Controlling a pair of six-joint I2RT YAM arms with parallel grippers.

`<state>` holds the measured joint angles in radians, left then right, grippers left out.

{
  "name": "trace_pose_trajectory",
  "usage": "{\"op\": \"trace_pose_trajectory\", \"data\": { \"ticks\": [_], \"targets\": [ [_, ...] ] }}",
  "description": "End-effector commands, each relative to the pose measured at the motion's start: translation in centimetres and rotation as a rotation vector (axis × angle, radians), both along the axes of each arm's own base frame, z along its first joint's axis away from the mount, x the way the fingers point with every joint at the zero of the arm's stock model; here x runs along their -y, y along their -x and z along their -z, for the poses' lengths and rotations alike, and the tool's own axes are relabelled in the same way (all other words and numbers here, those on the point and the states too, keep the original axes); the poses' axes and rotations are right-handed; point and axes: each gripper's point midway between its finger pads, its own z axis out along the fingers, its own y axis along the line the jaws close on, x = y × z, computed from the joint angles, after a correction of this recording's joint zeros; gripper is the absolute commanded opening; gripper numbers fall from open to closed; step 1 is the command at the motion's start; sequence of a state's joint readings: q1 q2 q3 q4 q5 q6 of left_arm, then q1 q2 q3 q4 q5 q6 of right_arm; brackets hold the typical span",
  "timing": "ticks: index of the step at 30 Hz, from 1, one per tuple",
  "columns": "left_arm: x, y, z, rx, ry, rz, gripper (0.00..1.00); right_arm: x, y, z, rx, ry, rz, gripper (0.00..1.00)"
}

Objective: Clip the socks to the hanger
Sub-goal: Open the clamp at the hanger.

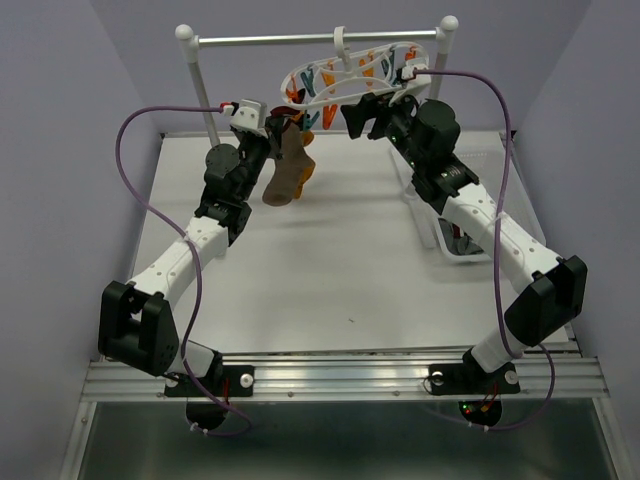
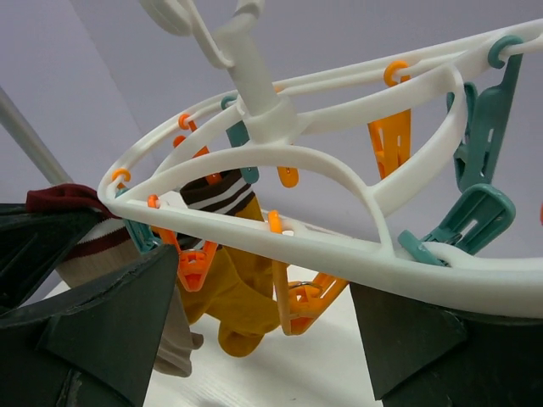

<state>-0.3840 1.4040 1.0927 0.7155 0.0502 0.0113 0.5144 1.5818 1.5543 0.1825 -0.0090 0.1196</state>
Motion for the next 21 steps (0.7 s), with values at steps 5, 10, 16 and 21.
{"op": "trace_pose_trajectory", "data": {
  "ticks": [5,10,16,21],
  "targets": [
    [-1.0,0.5,-4.4,0.119,0.034,-0.030,0.00,1.0,1.1,-4.3,0.131,-0.051,0.001,0.82],
    [-0.9,0.5,-4.6,0.122,0.036,-0.028,0.00,1.4,1.1,-4.4,0.136,-0.055,0.017,0.78],
    [-1.0,0.4,-4.5,0.117,0.035,-0.033,0.00,1.5,1.2,-4.0,0.132,-0.046,0.020,0.71],
    [-0.9,0.3,-4.5,0.115,0.036,-0.032,0.00,2.1,1.1,-4.0,0.128,-0.054,0.054,0.64]
  ]
}}
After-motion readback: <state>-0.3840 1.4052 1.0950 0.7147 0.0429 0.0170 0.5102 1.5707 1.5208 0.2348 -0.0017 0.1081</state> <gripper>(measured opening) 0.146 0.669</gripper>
